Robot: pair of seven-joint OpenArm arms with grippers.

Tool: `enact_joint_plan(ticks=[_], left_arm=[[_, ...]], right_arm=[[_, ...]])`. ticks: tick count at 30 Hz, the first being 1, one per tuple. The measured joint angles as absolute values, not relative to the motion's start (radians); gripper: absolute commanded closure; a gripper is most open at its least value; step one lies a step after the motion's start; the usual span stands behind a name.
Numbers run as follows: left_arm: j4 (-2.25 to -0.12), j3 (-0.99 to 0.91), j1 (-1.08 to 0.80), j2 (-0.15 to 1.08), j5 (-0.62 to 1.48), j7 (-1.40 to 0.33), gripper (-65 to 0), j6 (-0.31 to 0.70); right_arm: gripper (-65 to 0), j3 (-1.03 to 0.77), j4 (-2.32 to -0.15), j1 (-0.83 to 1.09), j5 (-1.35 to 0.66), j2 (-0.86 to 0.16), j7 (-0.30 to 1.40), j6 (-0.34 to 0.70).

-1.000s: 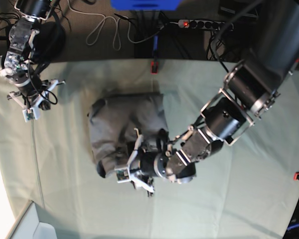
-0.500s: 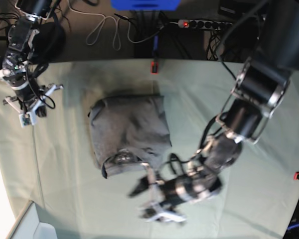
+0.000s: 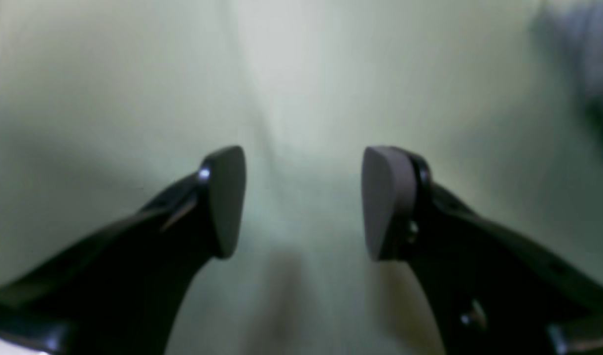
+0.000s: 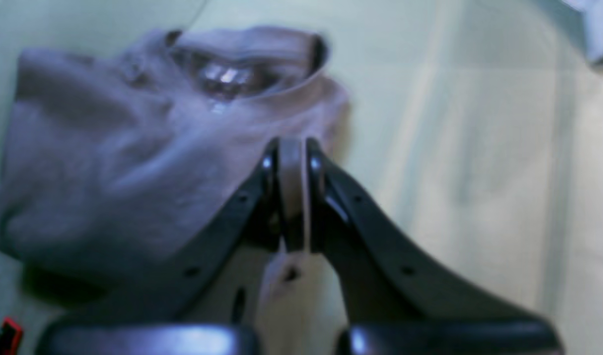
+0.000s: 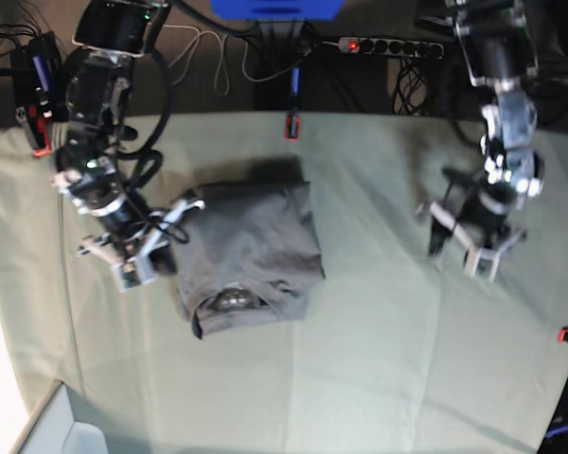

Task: Layout the t-shirt on the table in an organized manner, then fold the t-shirt properly
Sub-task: 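Press the folded shirt's edge with the left gripper and withdraw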

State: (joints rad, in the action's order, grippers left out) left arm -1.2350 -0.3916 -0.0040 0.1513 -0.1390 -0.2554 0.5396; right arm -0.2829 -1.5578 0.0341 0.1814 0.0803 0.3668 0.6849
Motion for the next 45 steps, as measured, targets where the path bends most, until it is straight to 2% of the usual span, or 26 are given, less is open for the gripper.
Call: enact_joint_plan(ticks=[6, 12, 17, 20, 23, 25, 29, 30, 31, 34, 36, 40, 45], left_arm=[[-1.246, -0.461, -0.087, 0.096, -0.133, -0.242, -36.2, 0.545], [-1.271, -0.517, -0.090, 0.030, -0.135, -0.259, -36.2, 0.542], [-1.439, -0.517, -0.083, -0.075, -0.134, -0.256, -36.2, 0.542], [-1.578, -0.515, -0.078, -0.167, -0.120, -0.353, -36.2, 0.546], [-1.689, -0.464, -0.069, -0.161, -0.008, -0.484, -35.8, 0.544], [-1.757, -0.395, -0.073, -0.145, 0.071, -0.572, -31.5, 0.517], [-1.802, -0.254, -0.140, -0.153, 0.251, -0.681, -9.6, 0.527], [-1.800, -0.213, -0.164, -0.152, 0.271, -0.699, -2.7, 0.492], [-1.800, -0.180, -0.182, -0.152, 0.280, -0.699, 0.0, 0.448], [-1.726, -0.097, -0.204, -0.153, 0.294, -0.679, -1.4, 0.284], [-1.657, -0.090, -0.204, -0.153, 0.294, -0.685, 0.0, 0.223], [-1.467, -0.077, -0.175, -0.147, 0.286, -0.659, 0.0, 0.214], [-1.258, -0.063, -0.108, -0.132, 0.294, -0.495, 0.0, 0.215]], right_arm=[[0.0, -0.290, -1.418, 0.054, 0.184, 0.047, 0.366, 0.686], [0.0, -0.334, -1.365, 0.184, 0.192, 0.022, 0.172, 0.686], [0.0, -0.424, -1.282, 0.182, 0.191, 0.024, 0.078, 0.686], [0.0, -0.473, -1.312, 0.186, 0.187, 0.022, 0.076, 0.685], [0.0, -0.503, -1.336, 0.189, 0.187, 0.019, 0.079, 0.685], [0.0, -0.509, -1.353, 0.189, 0.189, 0.019, 0.081, 0.685], [0.0, -0.543, -1.361, 0.187, 0.185, 0.033, 0.078, 0.685], [0.0, -0.551, -1.361, 0.189, 0.185, 0.030, 0.077, 0.685], [0.0, -0.561, -1.361, 0.189, 0.186, 0.027, 0.080, 0.685], [0.0, -0.585, -1.361, 0.187, 0.186, 0.016, 0.077, 0.684], [0.0, -0.582, -1.361, 0.186, 0.186, 0.020, 0.077, 0.685], [0.0, -0.578, -1.361, 0.187, 0.185, 0.027, 0.077, 0.685], [0.0, -0.580, -1.361, 0.190, 0.186, 0.024, 0.078, 0.685]])
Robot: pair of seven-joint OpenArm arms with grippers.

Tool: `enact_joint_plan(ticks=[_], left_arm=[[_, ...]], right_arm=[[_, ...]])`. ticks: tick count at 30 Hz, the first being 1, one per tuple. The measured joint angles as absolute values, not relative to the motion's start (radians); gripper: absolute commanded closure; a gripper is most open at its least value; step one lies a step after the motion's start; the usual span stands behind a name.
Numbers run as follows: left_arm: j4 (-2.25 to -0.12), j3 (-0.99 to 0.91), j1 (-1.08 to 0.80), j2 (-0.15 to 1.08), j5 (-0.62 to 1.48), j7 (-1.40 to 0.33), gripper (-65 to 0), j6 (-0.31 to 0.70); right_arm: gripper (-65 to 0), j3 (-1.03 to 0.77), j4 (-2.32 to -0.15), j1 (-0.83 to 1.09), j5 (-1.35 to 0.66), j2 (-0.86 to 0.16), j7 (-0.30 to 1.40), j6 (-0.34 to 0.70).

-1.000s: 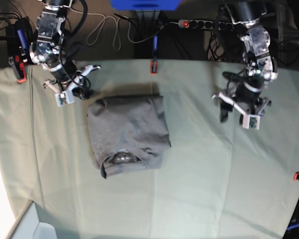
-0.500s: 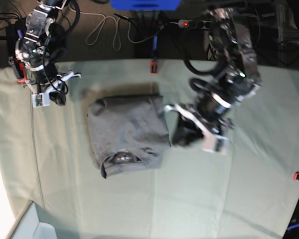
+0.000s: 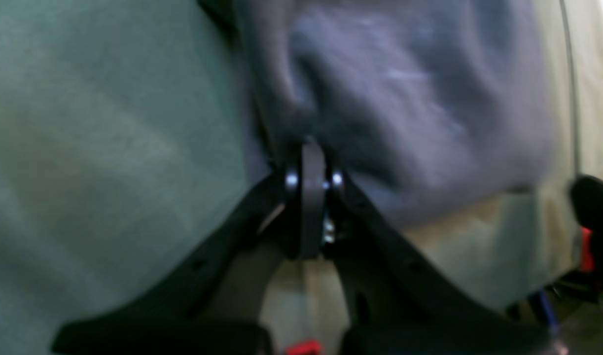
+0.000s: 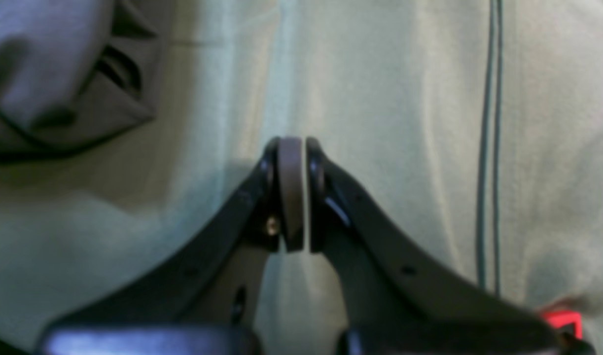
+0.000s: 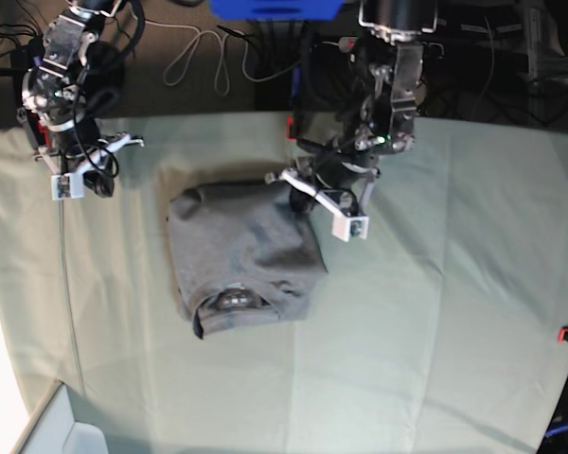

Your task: Layout the t-shirt on the table in an organized manner, then fold the t-shirt properly

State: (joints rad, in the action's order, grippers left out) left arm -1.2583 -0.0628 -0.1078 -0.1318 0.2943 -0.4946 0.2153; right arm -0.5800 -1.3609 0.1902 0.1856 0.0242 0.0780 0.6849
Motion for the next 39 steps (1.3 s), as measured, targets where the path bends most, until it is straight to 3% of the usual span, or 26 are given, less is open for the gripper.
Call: enact_joint_plan(ticks=[5, 8, 12, 16, 19, 23, 27, 33, 39], left_arm=[[-1.254, -0.070, -0.124, -0.070, 0.321, -0.452, 0.0, 0.213], [-1.374, -0.073, -0.207, -0.032, 0.404, -0.458, 0.0, 0.204], [-1.537, -0.068, -0.304, 0.009, 0.544, -0.474, -0.1, 0.196], [-1.720, -0.059, -0.392, 0.109, 0.651, -0.479, -0.1, 0.205], [-1.789, -0.072, -0.477, 0.159, 0.646, -0.577, 0.0, 0.193], [-1.800, -0.131, -0.584, 0.171, 0.663, -0.616, 0.0, 0.086], [-1.693, -0.193, -0.644, 0.193, 0.641, -0.608, 0.0, 0.025], [-1.297, -0.202, -0.609, 0.172, 0.419, -0.571, 0.0, 0.035], [-0.799, -0.193, -0.432, 0.170, 0.311, -0.273, 0.0, 0.046]], right_arm=[[0.0, -0.595, -1.441, 0.233, 0.185, 0.030, 0.080, 0.685], [0.0, -0.596, -1.525, 0.279, 0.191, 0.035, 0.083, 0.685], [0.0, -0.606, -1.634, 0.331, 0.180, 0.119, 0.086, 0.686], [0.0, -0.635, -1.717, 0.412, 0.183, 0.157, 0.184, 0.686], [0.0, -0.641, -1.730, 0.471, 0.187, 0.151, 0.265, 0.685], [0.0, -0.628, -1.708, 0.559, 0.181, 0.145, 0.283, 0.685], [0.0, -0.620, -1.602, 0.591, 0.185, 0.106, 0.293, 0.684], [0.0, -0.527, -1.259, 0.533, 0.183, 0.003, 0.256, 0.685], [0.0, -0.391, -0.720, 0.351, 0.181, -0.088, 0.014, 0.683]])
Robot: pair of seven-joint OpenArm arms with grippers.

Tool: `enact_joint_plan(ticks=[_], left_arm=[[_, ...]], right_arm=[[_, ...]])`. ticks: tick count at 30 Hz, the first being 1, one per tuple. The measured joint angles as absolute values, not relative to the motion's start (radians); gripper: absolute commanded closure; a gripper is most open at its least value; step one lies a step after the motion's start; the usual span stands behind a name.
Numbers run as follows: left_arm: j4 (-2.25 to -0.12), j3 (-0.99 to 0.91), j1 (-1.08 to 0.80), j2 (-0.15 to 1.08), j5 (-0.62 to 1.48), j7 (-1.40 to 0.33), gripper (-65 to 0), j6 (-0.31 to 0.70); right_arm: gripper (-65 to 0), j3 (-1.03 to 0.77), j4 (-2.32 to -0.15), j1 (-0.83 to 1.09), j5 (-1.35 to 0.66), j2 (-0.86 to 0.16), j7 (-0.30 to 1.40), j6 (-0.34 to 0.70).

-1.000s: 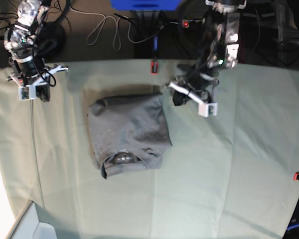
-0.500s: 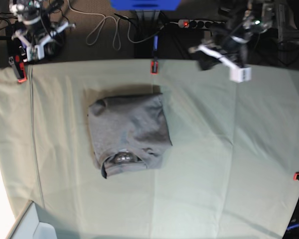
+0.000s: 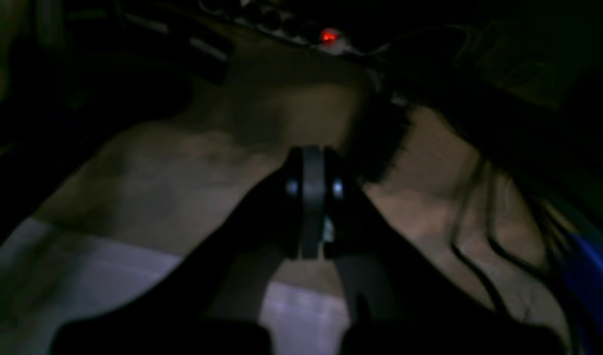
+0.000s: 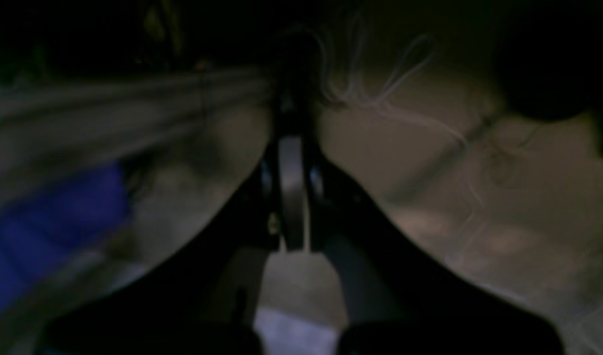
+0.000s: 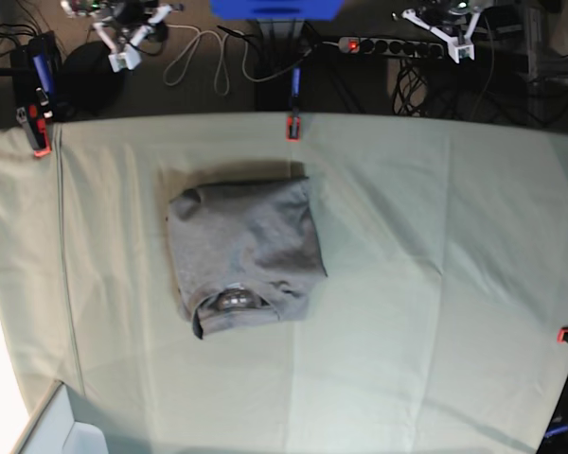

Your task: Layout the t-shirt on the table in an organized manner, then fold the t-shirt properly

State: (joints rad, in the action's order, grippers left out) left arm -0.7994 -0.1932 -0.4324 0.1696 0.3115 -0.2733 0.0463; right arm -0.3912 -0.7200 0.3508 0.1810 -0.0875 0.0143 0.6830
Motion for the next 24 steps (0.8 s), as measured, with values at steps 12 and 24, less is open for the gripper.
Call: enact_joint_plan(ticks=[12, 24], left_arm=[[-0.047, -0.201, -0.076, 0.155, 0.048, 0.160, 0.0, 0.032], [-0.046, -0.196, -0.077, 0.086, 0.041, 0.140, 0.0, 0.033]], right_arm=[[0.0, -0.159, -0.156, 0.181, 0.180, -0.115, -0.434, 0.064], [0.0, -0.080, -0.032, 0.128, 0.178, -0.058, -0.439, -0.342]])
